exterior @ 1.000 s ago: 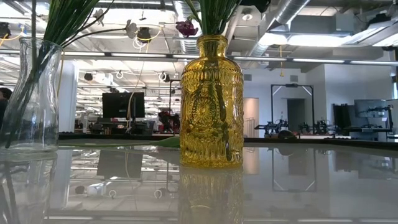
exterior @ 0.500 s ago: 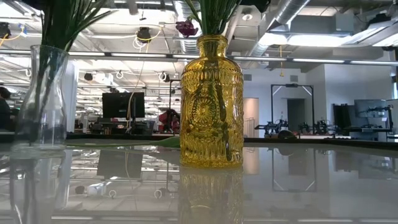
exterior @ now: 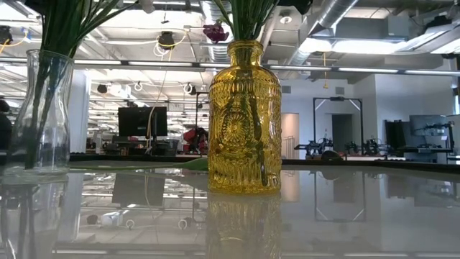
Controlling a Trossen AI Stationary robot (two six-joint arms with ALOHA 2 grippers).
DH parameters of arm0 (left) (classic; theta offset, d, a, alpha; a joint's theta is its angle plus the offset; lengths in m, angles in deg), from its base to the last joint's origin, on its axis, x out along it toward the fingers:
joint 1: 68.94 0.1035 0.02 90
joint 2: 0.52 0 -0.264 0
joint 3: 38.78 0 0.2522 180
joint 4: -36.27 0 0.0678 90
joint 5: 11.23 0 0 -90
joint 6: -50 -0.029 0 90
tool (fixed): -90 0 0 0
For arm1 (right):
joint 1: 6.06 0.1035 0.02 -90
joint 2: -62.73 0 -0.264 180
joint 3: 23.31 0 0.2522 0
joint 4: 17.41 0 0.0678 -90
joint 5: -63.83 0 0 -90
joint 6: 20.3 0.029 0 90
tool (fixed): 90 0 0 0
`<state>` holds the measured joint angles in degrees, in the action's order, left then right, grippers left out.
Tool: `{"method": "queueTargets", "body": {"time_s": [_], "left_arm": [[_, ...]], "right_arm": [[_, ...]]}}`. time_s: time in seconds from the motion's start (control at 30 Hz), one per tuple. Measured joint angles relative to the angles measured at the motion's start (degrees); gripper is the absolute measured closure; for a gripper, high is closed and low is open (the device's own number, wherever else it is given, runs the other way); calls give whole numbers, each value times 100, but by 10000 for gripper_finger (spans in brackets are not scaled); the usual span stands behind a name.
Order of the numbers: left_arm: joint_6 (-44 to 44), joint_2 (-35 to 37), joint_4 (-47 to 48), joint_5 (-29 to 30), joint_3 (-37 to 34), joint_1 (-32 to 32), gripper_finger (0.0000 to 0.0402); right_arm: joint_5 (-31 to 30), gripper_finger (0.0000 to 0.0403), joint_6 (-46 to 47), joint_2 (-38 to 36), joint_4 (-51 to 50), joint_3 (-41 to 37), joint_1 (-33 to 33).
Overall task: Sort flowers into vase by color
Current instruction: Put the top light pink flower into the transparent vase, then put the light pink flower into the transparent vase
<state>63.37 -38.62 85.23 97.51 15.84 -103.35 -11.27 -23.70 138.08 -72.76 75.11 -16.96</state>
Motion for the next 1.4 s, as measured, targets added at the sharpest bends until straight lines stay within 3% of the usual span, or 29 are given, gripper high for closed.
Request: {"method": "queueTargets", "body": {"time_s": [0.33,0.77,0.9,1.1,1.4], "left_arm": [[460,453,405,-7,2,0,294],[1939,1126,1678,-138,9,0,285],[2505,1080,2258,839,9,0,285],[2820,811,2874,2300,9,87,285],[2495,556,2665,2297,9,1227,285]], "right_arm": [[0,111,0,0,-14,0,0],[2,111,109,0,-138,0,7],[-38,111,236,-28,-265,-241,159],[-591,111,491,-39,-335,-766,481],[-734,111,940,-39,-44,-1309,1086]]}}
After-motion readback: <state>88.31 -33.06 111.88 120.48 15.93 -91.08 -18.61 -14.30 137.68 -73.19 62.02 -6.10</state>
